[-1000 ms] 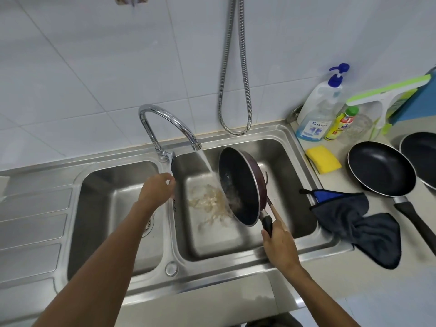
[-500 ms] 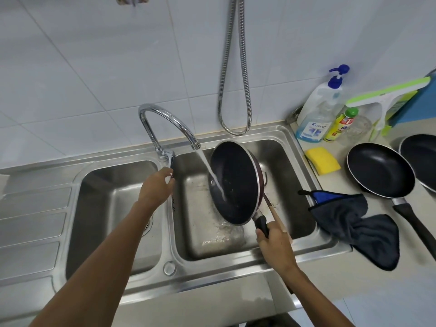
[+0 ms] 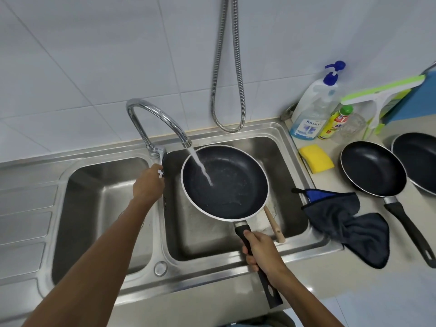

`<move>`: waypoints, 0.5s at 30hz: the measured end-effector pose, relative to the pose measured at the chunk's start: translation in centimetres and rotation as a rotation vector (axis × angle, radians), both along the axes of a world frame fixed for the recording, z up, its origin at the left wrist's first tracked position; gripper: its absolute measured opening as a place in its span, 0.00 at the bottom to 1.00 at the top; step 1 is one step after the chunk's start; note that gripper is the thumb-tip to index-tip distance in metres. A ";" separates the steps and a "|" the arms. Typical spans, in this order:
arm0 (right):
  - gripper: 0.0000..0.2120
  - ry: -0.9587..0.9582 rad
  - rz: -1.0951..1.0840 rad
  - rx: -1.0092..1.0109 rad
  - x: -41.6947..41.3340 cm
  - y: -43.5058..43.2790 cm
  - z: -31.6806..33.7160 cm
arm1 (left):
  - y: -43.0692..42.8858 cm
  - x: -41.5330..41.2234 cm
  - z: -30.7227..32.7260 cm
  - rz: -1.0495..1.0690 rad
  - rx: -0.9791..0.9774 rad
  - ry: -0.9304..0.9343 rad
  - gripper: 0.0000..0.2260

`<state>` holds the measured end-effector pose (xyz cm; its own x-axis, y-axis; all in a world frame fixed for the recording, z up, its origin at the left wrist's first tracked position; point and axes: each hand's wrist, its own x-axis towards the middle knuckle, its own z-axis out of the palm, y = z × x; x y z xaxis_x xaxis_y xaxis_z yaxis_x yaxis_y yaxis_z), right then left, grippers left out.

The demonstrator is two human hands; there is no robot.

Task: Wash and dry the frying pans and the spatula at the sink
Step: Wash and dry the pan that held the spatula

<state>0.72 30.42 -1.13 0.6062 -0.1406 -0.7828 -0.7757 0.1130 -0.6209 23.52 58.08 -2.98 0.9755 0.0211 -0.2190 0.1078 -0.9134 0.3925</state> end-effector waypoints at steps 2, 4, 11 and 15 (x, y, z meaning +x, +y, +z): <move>0.16 -0.009 -0.001 -0.007 -0.1 -0.8 0.1 | 0.1 0.1 0.0 -0.018 0.019 0.000 0.14; 0.16 -0.025 -0.017 -0.044 0.5 -1.2 0.0 | 0.0 0.1 0.1 -0.064 0.082 0.005 0.15; 0.13 -0.093 0.039 -0.148 1.6 -0.2 -0.4 | -0.7 0.0 0.4 -0.102 0.219 -0.001 0.14; 0.14 -0.115 0.179 -0.330 0.1 -0.3 -0.6 | -0.7 0.0 0.9 -0.120 0.238 -0.018 0.16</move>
